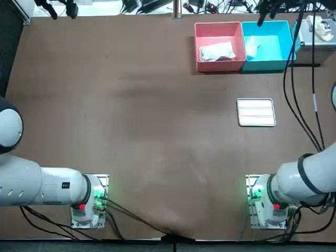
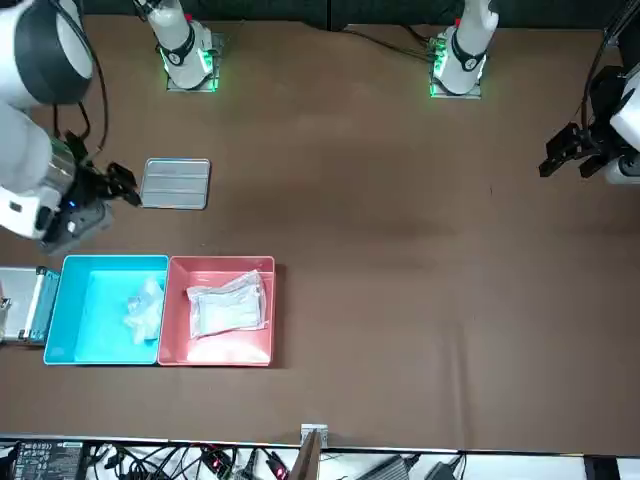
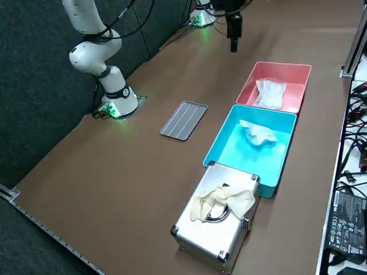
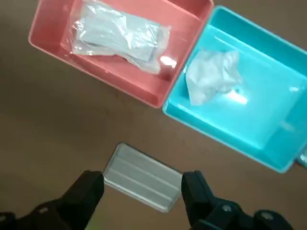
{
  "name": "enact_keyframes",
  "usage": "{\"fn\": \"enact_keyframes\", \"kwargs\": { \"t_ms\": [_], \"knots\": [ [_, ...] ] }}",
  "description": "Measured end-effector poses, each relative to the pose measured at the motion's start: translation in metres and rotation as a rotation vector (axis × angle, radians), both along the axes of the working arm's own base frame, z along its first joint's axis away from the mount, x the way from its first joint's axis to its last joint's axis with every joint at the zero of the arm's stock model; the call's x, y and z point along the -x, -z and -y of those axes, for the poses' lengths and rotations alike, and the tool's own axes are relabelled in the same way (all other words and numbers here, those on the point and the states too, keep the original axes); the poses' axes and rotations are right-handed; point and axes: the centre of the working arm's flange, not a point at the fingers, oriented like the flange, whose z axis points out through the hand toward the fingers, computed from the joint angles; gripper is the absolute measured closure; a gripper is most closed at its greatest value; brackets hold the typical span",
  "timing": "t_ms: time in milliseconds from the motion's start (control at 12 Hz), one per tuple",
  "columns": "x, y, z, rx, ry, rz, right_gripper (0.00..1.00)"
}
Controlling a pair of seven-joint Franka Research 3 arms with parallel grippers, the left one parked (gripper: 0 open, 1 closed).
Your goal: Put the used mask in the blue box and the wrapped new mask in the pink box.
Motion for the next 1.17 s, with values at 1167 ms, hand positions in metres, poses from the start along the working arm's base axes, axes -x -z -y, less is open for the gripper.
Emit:
{"fn": "enact_keyframes", "kwargs": {
  "t_ms": [1167],
  "knots": [
    [0.082, -0.085, 0.052, 0.091, 0.372, -0.002, 0.0]
  ]
}}
